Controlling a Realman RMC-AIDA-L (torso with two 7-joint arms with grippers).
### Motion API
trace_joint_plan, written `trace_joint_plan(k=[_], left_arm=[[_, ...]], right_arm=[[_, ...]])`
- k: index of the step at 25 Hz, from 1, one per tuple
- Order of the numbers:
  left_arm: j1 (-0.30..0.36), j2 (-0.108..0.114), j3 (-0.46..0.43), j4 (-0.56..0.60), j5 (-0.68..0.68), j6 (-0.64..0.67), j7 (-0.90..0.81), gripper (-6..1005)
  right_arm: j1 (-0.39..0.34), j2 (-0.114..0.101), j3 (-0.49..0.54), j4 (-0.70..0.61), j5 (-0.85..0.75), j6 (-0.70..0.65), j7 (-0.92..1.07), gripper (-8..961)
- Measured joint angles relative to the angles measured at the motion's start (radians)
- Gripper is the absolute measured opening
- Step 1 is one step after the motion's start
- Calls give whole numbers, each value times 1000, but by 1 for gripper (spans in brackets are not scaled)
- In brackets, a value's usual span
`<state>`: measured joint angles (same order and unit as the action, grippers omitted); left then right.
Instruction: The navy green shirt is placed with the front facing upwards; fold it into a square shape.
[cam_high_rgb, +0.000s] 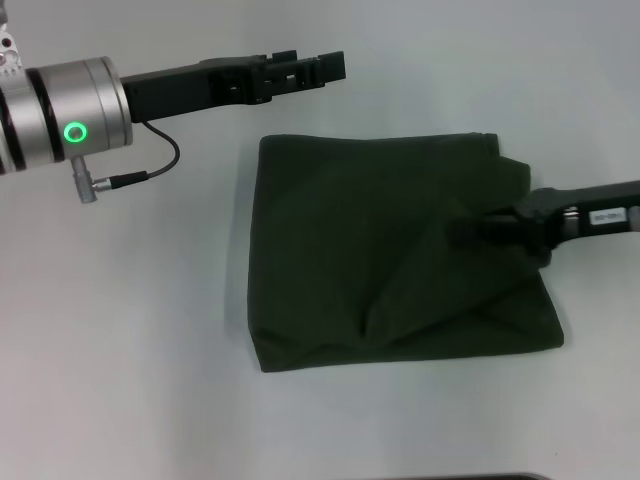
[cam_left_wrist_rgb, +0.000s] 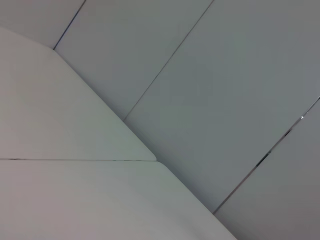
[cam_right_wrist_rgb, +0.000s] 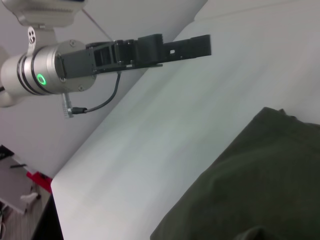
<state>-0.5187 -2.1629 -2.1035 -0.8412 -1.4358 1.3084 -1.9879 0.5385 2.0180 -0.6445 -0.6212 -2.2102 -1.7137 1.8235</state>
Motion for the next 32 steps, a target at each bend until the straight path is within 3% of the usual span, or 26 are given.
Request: trace_joint_plan(k=[8,26,32], left_arm=[[-4,0,0,4,0,0,0,909],[-22,0,0,5,0,-12,14,909],[-32,0,-9,5,1,-18,27,910]], right_arm=[[-81,-24,59,-1,0,-56,-37,35],[-155,-19,48,12,-47,-136,-99,86],[-181,-42,104,13,-61,-139,-92,135]])
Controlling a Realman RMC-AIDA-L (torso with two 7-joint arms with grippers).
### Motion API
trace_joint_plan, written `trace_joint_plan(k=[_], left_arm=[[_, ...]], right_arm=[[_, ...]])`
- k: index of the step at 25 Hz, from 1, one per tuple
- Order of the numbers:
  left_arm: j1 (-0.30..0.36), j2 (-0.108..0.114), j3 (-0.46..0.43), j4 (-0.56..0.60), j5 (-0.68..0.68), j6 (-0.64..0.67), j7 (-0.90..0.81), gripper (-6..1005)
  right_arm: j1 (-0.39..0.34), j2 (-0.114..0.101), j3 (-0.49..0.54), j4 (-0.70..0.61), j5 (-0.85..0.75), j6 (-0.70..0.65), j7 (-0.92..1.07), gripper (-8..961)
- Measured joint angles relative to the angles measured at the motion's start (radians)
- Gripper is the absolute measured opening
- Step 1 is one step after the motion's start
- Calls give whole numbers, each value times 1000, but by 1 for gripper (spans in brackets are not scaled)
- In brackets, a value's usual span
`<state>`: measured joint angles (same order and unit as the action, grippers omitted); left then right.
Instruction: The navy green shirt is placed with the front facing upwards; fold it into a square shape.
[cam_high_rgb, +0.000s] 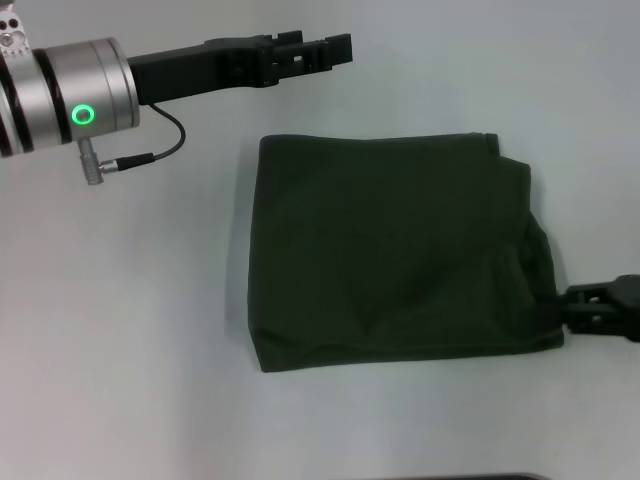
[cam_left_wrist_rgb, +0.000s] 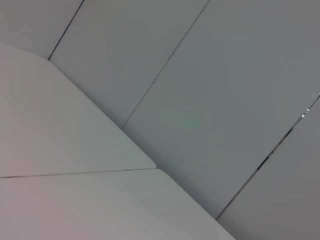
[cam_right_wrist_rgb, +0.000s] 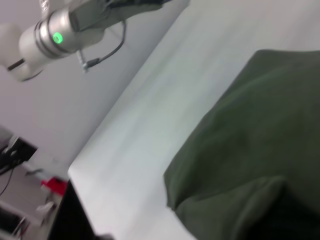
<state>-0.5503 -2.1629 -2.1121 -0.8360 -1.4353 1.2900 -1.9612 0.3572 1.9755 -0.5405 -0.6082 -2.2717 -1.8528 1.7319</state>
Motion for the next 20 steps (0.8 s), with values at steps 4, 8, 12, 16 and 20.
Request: trace_joint_plan(k=[4,8,12,16,20], left_arm=[[0,1,0,0,1,-3,1,910],[-1,2,-1,-1,1,-5,11,910],[-1,2,-2,-1,0,-5,12,910],[-4,2,-2,-2,0,-8,17,910],[-6,0,-2,2,-1,-17,27,910]], right_arm=[[-12,-33,68,-1,0,-10,1,277],[-5,-51,119,-10,6,-37,4,385],[30,-52,121,-5,4,-47,22,429],[65,-35,117,-3,2,-31,51,427],[93,-20,117,-2,1,-16,62,427]])
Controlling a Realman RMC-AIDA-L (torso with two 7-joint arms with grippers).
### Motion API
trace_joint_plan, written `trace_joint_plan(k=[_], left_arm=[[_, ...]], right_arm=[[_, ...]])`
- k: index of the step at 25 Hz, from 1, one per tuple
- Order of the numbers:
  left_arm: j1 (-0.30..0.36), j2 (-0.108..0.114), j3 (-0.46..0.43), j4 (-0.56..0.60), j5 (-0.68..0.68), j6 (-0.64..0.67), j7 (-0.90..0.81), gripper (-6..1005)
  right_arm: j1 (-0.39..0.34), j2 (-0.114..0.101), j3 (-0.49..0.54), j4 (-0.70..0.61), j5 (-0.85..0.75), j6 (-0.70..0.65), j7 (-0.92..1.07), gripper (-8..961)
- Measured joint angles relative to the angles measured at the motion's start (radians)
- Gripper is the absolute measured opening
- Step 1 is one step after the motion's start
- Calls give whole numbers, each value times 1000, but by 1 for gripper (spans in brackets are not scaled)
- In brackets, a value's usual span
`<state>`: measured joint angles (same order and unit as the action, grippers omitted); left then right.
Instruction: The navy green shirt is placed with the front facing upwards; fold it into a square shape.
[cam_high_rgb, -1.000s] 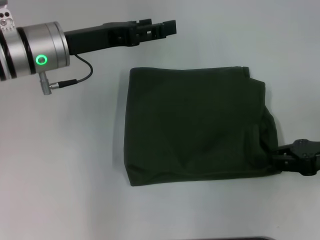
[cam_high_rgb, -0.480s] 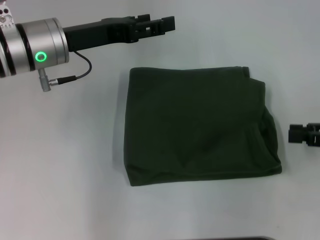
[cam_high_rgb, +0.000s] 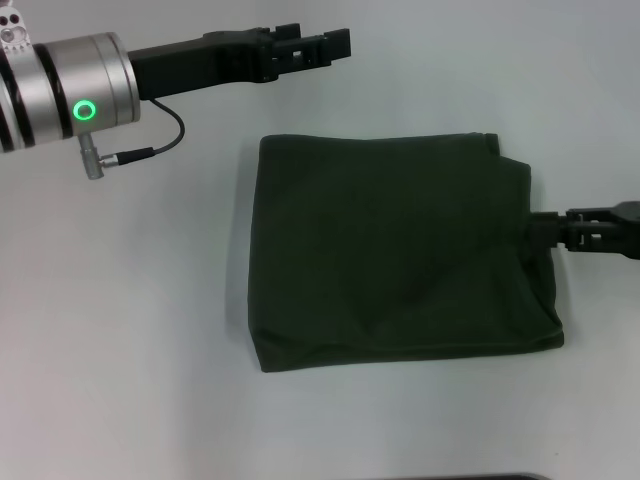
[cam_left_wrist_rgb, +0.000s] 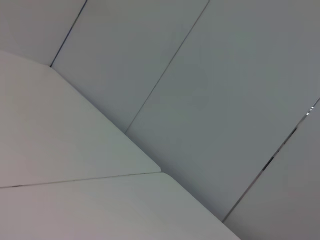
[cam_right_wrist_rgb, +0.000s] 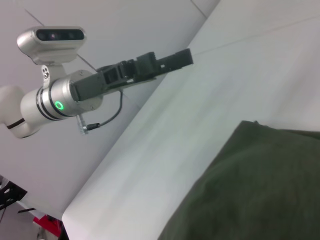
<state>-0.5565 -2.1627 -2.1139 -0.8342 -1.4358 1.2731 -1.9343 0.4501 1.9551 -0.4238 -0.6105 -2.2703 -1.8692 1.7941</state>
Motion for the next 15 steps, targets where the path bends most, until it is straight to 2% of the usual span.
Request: trace_joint_plan(k=[5,15], left_arm=[[-7,0,0,11,0,-3,1,911],[-3,0,0,13,0,-4,12,911]], right_arm=[[14,9,-1,1,0,14,16,426],[-18,8,-2,22,-23,20,41,426]])
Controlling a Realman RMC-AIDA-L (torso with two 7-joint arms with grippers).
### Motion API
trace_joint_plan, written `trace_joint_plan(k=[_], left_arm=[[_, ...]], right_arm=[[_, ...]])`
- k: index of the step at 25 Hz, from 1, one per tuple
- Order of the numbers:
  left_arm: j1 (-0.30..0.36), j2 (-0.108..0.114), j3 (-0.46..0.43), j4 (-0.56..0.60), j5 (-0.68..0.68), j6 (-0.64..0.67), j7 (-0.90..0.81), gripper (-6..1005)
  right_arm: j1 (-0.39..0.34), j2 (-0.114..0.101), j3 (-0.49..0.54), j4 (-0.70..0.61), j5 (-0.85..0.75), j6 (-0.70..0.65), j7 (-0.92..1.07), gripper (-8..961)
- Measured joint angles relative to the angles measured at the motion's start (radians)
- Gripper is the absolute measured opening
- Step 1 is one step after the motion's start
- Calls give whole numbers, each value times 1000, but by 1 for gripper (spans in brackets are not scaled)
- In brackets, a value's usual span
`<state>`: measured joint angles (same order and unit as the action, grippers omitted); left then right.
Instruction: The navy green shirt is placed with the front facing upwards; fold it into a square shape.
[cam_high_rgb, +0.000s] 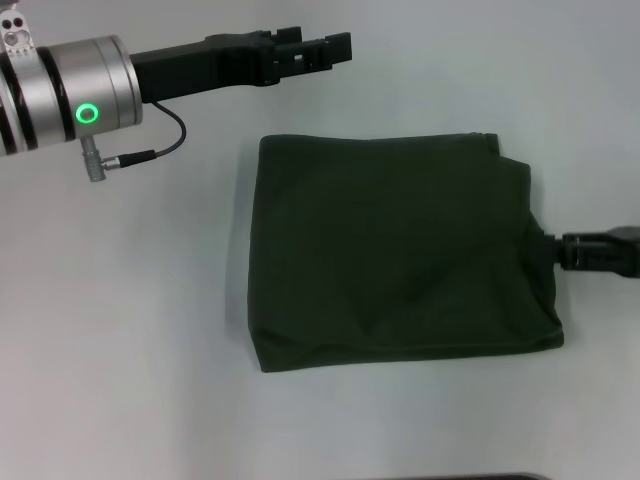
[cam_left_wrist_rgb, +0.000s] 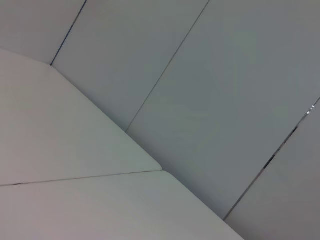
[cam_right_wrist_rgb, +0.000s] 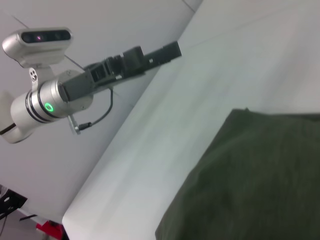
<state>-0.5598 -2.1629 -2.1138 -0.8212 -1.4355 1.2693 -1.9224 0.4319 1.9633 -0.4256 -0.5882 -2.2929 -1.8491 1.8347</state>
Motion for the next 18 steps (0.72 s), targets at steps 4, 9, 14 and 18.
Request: trace_joint_plan(k=[4,9,14,18], left_arm=[[-1,0,0,6,1,-1,1,911],[-2,3,0,7,2,-1,2,911],[-4,3,0,7,3,-1,2,911],[-6,3,0,7,2,-1,4,912]], right_arm=[[-1,-3,0,37,-21,23,0,427],[1,3,-1,48,-31,45,0,424],[11,6,1,74,-31,80,0,421],[15,11,0,83,-31,97,0,418]])
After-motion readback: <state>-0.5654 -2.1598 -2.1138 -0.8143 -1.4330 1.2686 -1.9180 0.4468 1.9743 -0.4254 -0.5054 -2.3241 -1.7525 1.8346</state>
